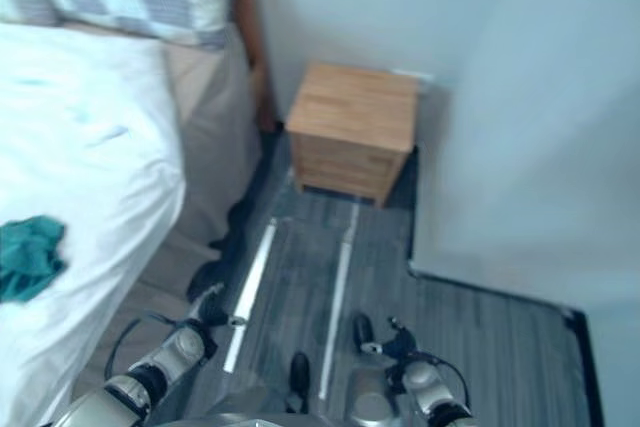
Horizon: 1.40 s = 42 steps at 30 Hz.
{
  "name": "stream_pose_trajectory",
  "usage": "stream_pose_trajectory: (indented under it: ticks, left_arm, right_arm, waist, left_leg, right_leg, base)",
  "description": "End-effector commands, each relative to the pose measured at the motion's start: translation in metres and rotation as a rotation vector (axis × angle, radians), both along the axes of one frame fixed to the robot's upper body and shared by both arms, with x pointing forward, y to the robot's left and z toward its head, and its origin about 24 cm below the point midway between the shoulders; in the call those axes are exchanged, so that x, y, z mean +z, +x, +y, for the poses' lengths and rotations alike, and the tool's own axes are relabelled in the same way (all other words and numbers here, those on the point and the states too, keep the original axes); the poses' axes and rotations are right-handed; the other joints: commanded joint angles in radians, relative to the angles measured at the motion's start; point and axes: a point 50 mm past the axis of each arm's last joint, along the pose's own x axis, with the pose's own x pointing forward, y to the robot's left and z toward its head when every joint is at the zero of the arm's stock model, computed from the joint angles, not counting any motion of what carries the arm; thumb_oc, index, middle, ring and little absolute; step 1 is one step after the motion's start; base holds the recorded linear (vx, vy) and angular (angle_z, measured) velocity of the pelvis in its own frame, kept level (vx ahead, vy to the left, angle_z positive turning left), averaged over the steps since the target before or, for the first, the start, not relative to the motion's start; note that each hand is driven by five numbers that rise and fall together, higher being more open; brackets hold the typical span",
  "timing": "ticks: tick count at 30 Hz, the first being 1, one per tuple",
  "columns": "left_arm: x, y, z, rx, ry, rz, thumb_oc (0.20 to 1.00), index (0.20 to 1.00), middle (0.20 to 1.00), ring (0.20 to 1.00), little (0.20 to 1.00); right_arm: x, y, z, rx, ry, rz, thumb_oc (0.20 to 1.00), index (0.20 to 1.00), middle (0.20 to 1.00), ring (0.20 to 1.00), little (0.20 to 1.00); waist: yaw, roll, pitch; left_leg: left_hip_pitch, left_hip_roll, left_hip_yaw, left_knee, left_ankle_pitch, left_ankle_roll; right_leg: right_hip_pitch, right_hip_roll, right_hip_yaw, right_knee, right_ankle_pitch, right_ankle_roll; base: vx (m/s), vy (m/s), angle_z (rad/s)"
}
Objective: Tidy up the quilt and then pick up the clothes from the bed and put them into the laundry hamper.
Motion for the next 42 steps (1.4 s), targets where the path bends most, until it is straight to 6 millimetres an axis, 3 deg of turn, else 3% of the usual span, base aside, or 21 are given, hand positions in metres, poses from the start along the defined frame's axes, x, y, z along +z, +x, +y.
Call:
stream_pose_trajectory:
  ticks: [1, 2, 3, 6, 15, 16, 17, 18, 20, 21, 25, 28, 29, 30, 32, 33, 37, 39, 40, 41, 42]
  left_arm:
    - [-0.001, -0.003, -0.003, 0.067, -0.058, -0.015, 1.000, 1.000, 1.000, 1.000, 1.000]
    - [-0.001, -0.003, -0.003, 0.067, -0.058, -0.015, 1.000, 1.000, 1.000, 1.000, 1.000]
    - [-0.025, -0.058, 0.019, 0.434, -0.078, 0.131, 1.000, 1.000, 1.000, 1.000, 1.000]
    - [-0.022, -0.055, 0.031, 0.472, -0.073, 0.118, 1.000, 1.000, 1.000, 1.000, 1.000]
    - [-0.018, -0.047, 0.035, 0.476, -0.097, 0.084, 1.000, 1.000, 1.000, 1.000, 1.000]
    - [-0.012, -0.033, 0.032, 0.472, -0.142, 0.025, 1.000, 1.000, 1.000, 1.000, 1.000]
    - [-0.012, -0.032, 0.032, 0.472, -0.142, 0.025, 1.000, 1.000, 1.000, 1.000, 1.000]
    - [-0.007, -0.023, 0.033, 0.464, -0.155, -0.013, 1.000, 1.000, 1.000, 1.000, 1.000]
    - [-0.004, -0.020, 0.038, 0.440, -0.141, -0.029, 1.000, 1.000, 1.000, 1.000, 1.000]
    - [-0.004, -0.020, 0.038, 0.440, -0.141, -0.029, 1.000, 1.000, 1.000, 1.000, 1.000]
    - [-0.008, -0.028, 0.037, 0.469, -0.153, 0.019, 1.000, 1.000, 1.000, 1.000, 1.000]
    - [-0.009, -0.030, 0.040, 0.498, -0.145, 0.019, 1.000, 1.000, 1.000, 1.000, 1.000]
    - [-0.013, -0.043, 0.047, 0.539, -0.124, 0.055, 1.000, 1.000, 1.000, 1.000, 1.000]
    - [-0.013, -0.043, 0.047, 0.539, -0.124, 0.055, 1.000, 1.000, 1.000, 1.000, 1.000]
    - [-0.016, -0.055, 0.051, 0.535, -0.096, 0.095, 1.000, 1.000, 1.000, 1.000, 1.000]
    - [-0.017, -0.056, 0.051, 0.519, -0.085, 0.103, 1.000, 1.000, 1.000, 1.000, 1.000]
    - [-0.015, -0.053, 0.055, 0.509, -0.070, 0.100, 1.000, 1.000, 1.000, 1.000, 1.000]
    - [-0.013, -0.049, 0.056, 0.490, -0.066, 0.085, 1.000, 1.000, 1.000, 1.000, 1.000]
    - [-0.013, -0.044, 0.048, 0.475, -0.071, 0.075, 1.000, 1.000, 1.000, 1.000, 1.000]
    - [-0.016, -0.075, 0.075, 1.194, -0.356, -0.043, 1.000, 1.000, 1.000, 1.000, 1.000]
    - [-0.022, -0.085, 0.065, 1.284, -0.402, -0.034, 1.000, 1.000, 1.000, 1.000, 1.000]
  right_arm:
    - [-0.001, -0.005, -0.013, -0.021, -0.027, 0.014, 1.000, 1.000, 1.000, 1.000, 1.000]
    - [-0.001, -0.005, -0.013, -0.021, -0.027, 0.014, 1.000, 1.000, 1.000, 1.000, 1.000]
    - [-0.010, -0.003, 0.021, -0.078, 0.151, 0.083, 1.000, 1.000, 1.000, 1.000, 1.000]
    - [-0.013, -0.010, 0.021, -0.089, 0.147, 0.107, 1.000, 1.000, 1.000, 1.000, 1.000]
    - [-0.021, -0.029, 0.017, -0.021, 0.096, 0.188, 1.000, 1.000, 1.000, 1.000, 1.000]
    - [-0.019, -0.026, 0.011, -0.026, 0.087, 0.176, 1.000, 1.000, 1.000, 1.000, 1.000]
    - [-0.019, -0.026, 0.011, -0.026, 0.087, 0.176, 1.000, 1.000, 1.000, 1.000, 1.000]
    - [-0.018, -0.023, 0.008, -0.023, 0.080, 0.166, 1.000, 1.000, 1.000, 1.000, 1.000]
    - [-0.018, -0.025, 0.007, -0.005, 0.071, 0.185, 1.000, 1.000, 1.000, 1.000, 1.000]
    - [-0.018, -0.025, 0.007, -0.005, 0.071, 0.185, 1.000, 1.000, 1.000, 1.000, 1.000]
    - [-0.017, -0.018, 0.016, 0.048, 0.063, 0.178, 1.000, 1.000, 1.000, 1.000, 1.000]
    - [-0.018, -0.019, 0.021, 0.062, 0.065, 0.179, 1.000, 1.000, 1.000, 1.000, 1.000]
    - [-0.019, -0.021, 0.025, 0.041, 0.074, 0.176, 1.000, 1.000, 1.000, 1.000, 1.000]
    - [-0.019, -0.021, 0.025, 0.041, 0.074, 0.176, 1.000, 1.000, 1.000, 1.000, 1.000]
    - [-0.010, -0.002, 0.032, 0.046, 0.113, 0.094, 1.000, 1.000, 1.000, 1.000, 1.000]
    - [-0.007, 0.004, 0.035, 0.046, 0.123, 0.064, 1.000, 1.000, 1.000, 1.000, 1.000]
    - [0.001, 0.018, 0.038, 0.032, 0.138, -0.005, 1.000, 1.000, 1.000, 1.000, 1.000]
    - [0.009, 0.030, 0.035, 0.000, 0.148, -0.064, 1.000, 1.000, 1.000, 1.000, 1.000]
    - [0.009, 0.032, 0.038, -0.069, 0.139, -0.078, 1.000, 1.000, 1.000, 1.000, 1.000]
    - [0.007, 0.023, 0.023, -0.149, 0.181, -0.065, 1.000, 1.000, 1.000, 1.000, 1.000]
    - [0.007, 0.025, 0.022, -0.244, 0.263, -0.079, 1.000, 1.000, 1.000, 1.000, 1.000]
  waist:
    - [-0.003, 0.003, -0.039]
    - [-0.004, 0.003, -0.038]
    - [0.021, -0.078, -0.040]
    - [0.008, -0.086, -0.061]
    - [0.004, -0.083, -0.073]
    - [0.007, -0.089, -0.049]
    - [0.004, -0.088, -0.050]
    - [0.004, -0.096, -0.030]
    - [0.004, -0.107, -0.028]
    - [0.005, -0.107, -0.028]
    - [0.010, -0.074, -0.065]
    - [0.015, -0.081, -0.068]
    - [0.006, -0.075, -0.052]
    - [0.006, -0.077, -0.053]
    - [-0.022, -0.030, -0.016]
    - [-0.031, -0.021, -0.008]
    - [-0.059, -0.027, -0.007]
    - [-0.067, -0.047, -0.016]
    - [-0.081, -0.048, -0.024]
    - [-0.065, -0.062, -0.024]
    - [-0.054, -0.071, -0.024]
  left_leg:
    - [-0.012, 0.115, 0.095, 0.081, -0.140, -0.087]
    - [-0.011, 0.116, 0.095, 0.081, -0.140, -0.087]
    - [-0.125, 0.132, 0.178, 0.007, -0.066, -0.090]
    - [-0.099, 0.142, 0.169, -0.006, -0.059, -0.098]
    - [-0.066, 0.158, 0.155, 0.148, -0.122, -0.135]
    - [-0.143, 0.173, 0.169, 0.322, -0.067, -0.197]
    - [-0.148, 0.174, 0.167, 0.329, -0.071, -0.198]
    - [-0.215, 0.206, 0.200, 0.435, -0.022, -0.223]
    - [-0.257, 0.272, 0.383, 0.427, -0.042, -0.182]
    - [-0.257, 0.272, 0.383, 0.427, -0.042, -0.182]
    - [-0.249, 0.266, 0.512, 0.144, -0.008, -0.157]
    - [-0.236, 0.236, 0.481, 0.135, -0.001, -0.138]
    - [-0.155, 0.182, 0.442, 0.111, -0.051, -0.078]
    - [-0.154, 0.179, 0.443, 0.109, -0.052, -0.076]
    - [-0.078, 0.197, 0.422, 0.042, -0.047, -0.041]
    - [-0.051, 0.201, 0.410, 0.014, -0.044, -0.045]
    - [-0.027, 0.195, 0.346, -0.006, -0.043, -0.072]
    - [-0.026, 0.186, 0.300, -0.006, -0.057, -0.093]
    - [-0.011, 0.179, 0.252, -0.006, -0.079, -0.104]
    - [0.002, 0.181, 0.210, -0.006, -0.090, -0.111]
    - [0.004, 0.188, 0.177, -0.006, -0.094, -0.117]
  right_leg:
    - [0.107, -0.017, -0.012, 0.027, -0.055, 0.071]
    - [0.108, -0.017, -0.013, 0.026, -0.055, 0.071]
    - [0.117, 0.025, -0.206, 0.081, -0.132, 0.033]
    - [0.129, 0.037, -0.095, 0.030, -0.126, 0.024]
    - [0.225, 0.045, -0.165, -0.018, -0.155, -0.015]
    - [0.258, 0.045, -0.197, -0.024, -0.180, -0.038]
    - [0.258, 0.047, -0.199, -0.024, -0.180, -0.039]
    - [0.273, 0.044, -0.217, -0.024, -0.193, -0.051]
    - [0.306, 0.043, -0.256, -0.024, -0.220, -0.051]
    - [0.306, 0.042, -0.256, -0.024, -0.220, -0.051]
    - [0.367, 0.045, -0.325, -0.024, -0.259, -0.014]
    - [0.374, 0.041, -0.334, 0.021, -0.248, -0.007]
    - [0.260, -0.005, -0.336, 0.352, -0.187, 0.079]
    - [0.256, -0.009, -0.334, 0.359, -0.190, 0.081]
    - [0.080, -0.007, -0.258, 0.675, -0.080, 0.116]
    - [0.042, -0.003, -0.255, 0.695, -0.091, 0.110]
    - [0.026, 0.014, -0.243, 0.477, -0.139, 0.064]
    - [0.053, 0.006, -0.193, 0.215, -0.143, 0.039]
    - [0.032, -0.009, -0.107, 0.091, -0.103, 0.039]
    - [0.034, -0.025, -0.070, 0.043, -0.083, 0.042]
    - [0.028, -0.042, -0.051, 0.025, -0.067, 0.043]
  base:
    - [0.17, -0.159, 0.38]
    - [0.13, -0.128, 0.24]
    - [0.08, -0.101, 0.08]
    - [0.07, -0.116, -0.04]
    - [0.14, -0.126, 0.22]
    - [0.05, -0.059, 0.37]
    - [0.05, -0.092, 0.45]
    - [0.02, -0.061, 0.67]
    - [0.16, -0.054, 0.72]
    - [0.35, 0.073, 0.28]
    - [0.30, 0.182, 0.02]
    - [0.30, 0.204, 0.59]
    - [0.35, 0.246, 0.26]
    - [0.41, 0.307, 0.29]
    - [0.26, 0.209, 0.57]
    - [0.25, 0.160, 0.38]
    - [0.30, -0.029, 0.59]
    - [0.46, -0.171, 0.86]
    - [0.57, -0.263, 1.17]
    - [0.57, -0.345, 1.45]
    - [0.43, -0.395, 1.19]
